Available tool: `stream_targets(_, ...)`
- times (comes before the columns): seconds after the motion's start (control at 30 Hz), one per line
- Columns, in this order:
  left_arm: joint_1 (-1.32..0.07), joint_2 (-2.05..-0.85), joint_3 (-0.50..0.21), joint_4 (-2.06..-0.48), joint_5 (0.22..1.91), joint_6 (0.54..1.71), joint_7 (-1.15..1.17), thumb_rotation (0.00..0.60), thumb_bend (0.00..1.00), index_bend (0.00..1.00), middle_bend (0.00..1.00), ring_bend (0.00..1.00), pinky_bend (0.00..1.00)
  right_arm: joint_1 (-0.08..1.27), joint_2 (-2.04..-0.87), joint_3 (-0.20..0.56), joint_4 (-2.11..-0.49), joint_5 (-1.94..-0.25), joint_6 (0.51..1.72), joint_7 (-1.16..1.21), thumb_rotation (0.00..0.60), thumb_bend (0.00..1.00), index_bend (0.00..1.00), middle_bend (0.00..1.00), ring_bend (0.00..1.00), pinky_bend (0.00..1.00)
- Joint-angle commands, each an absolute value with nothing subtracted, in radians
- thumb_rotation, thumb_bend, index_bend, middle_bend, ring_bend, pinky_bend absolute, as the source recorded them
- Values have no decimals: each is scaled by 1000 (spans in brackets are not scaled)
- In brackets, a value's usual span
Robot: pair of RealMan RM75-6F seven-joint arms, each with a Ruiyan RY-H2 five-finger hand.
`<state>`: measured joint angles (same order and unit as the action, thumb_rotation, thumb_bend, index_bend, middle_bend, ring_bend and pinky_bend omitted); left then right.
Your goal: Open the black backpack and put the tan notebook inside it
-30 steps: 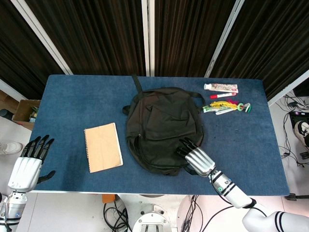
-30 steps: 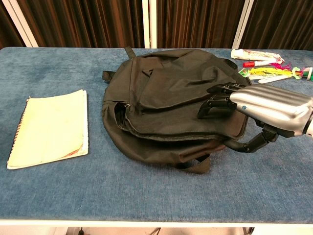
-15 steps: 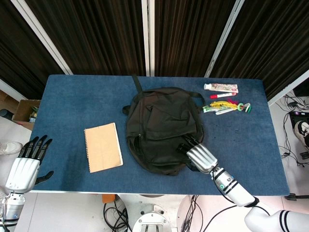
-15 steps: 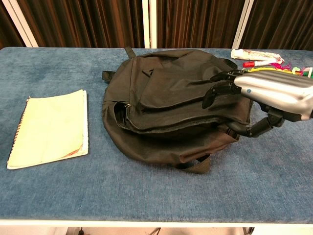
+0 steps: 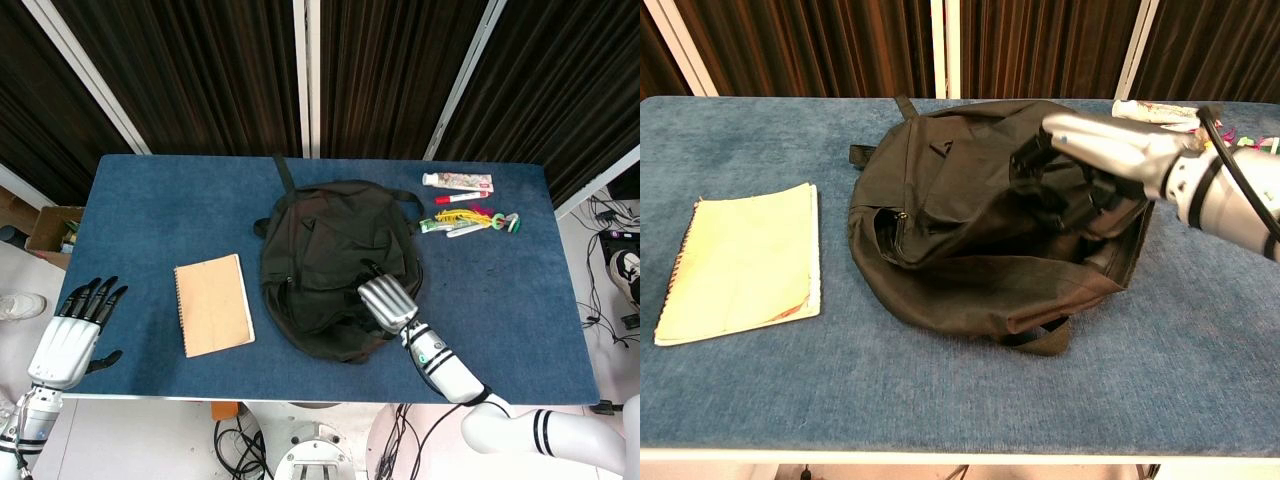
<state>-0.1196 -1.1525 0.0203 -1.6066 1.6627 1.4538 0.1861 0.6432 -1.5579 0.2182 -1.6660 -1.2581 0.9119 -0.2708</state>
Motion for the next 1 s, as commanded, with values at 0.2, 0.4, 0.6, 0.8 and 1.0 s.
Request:
stream_targets(0.2,-217,-1234,22,-1505,1695,1331,168,600,0,128,37,16,137,655,-1680,414,-1721,-918,1065,-210,600,538,784,560,331,136)
stream_targets(0.4,-268,-1322,11,-1356,1689,1278,160,600,0,145,59,30,141,662,-1717,491,-1735,-792,1165,-206,600,547,789,562,331,136)
stream_targets(0.6,-319,-1426,-7,-1160,1687,1259,128,600,0,147,59,30,141,683,-1726,517,-1751,-732,1197,-227,600,547,790,561,331,135)
stream_targets(0.8,-364,-1494,3,-1046,1711,1251,84,600,0,142,59,30,141,701,-1736,525,-1749,-707,1214,-234,600,547,788,562,331,131)
stream_targets(1.0,-401,-1554,22,-954,1726,1241,26,600,0,132,59,30,140,714,-1741,525,-1738,-692,1220,-233,600,547,788,561,331,129)
